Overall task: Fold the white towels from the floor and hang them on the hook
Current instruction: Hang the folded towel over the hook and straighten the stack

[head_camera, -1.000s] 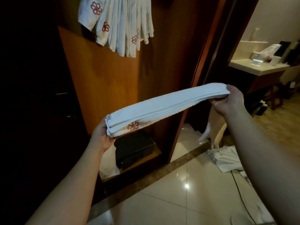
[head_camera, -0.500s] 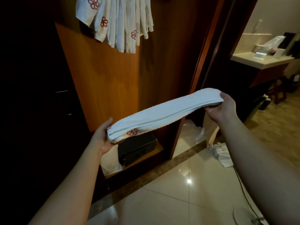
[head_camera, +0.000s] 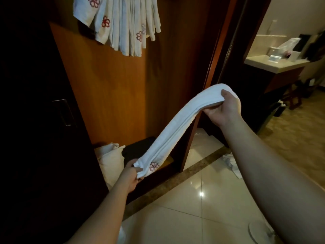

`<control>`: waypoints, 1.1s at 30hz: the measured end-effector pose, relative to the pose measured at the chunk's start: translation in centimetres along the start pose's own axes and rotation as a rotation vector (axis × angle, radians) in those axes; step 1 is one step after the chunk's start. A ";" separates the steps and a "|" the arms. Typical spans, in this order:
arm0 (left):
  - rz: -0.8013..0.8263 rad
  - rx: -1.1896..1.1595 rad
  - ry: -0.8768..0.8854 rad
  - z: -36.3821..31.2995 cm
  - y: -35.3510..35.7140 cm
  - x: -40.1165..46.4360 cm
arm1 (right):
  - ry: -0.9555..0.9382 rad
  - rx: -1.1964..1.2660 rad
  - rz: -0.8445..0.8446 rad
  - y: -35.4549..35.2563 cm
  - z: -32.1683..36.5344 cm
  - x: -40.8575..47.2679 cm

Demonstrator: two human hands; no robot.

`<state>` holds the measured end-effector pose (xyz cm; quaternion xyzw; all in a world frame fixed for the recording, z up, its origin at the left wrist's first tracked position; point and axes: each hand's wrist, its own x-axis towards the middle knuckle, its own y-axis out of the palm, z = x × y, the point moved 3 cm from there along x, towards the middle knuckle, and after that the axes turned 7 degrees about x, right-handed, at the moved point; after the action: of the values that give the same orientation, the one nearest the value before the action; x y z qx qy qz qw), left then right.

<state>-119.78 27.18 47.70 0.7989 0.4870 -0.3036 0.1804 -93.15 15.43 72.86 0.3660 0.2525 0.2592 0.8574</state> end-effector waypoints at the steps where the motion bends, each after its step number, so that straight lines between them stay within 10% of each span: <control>1: 0.006 0.029 -0.027 0.3 0.6 -0.1 | 0.006 -0.007 0.019 0.6 -0.2 -0.2; 7: -0.021 0.178 0.024 0.0 3.2 -2.0 | -0.067 -0.144 0.102 4.9 -0.8 -2.1; 11: -0.165 -0.016 0.422 -5.0 4.6 -6.6 | -0.160 -0.421 0.130 7.6 -2.0 -3.4; 18: 0.345 -0.106 0.909 -14.7 8.8 -16.2 | -0.214 -0.642 0.263 14.2 -3.7 -6.3; 25: 0.089 -0.110 0.801 -23.6 7.7 -17.8 | -0.294 -0.393 0.416 19.5 -0.9 -7.6; 33: -0.027 -0.359 0.992 -30.1 2.5 -21.3 | -0.554 -0.695 0.261 19.7 2.9 -4.4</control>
<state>-115.53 29.40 84.33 0.7967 0.5684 0.1967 0.0584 -99.67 22.96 90.61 0.1409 -0.1363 0.3266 0.9246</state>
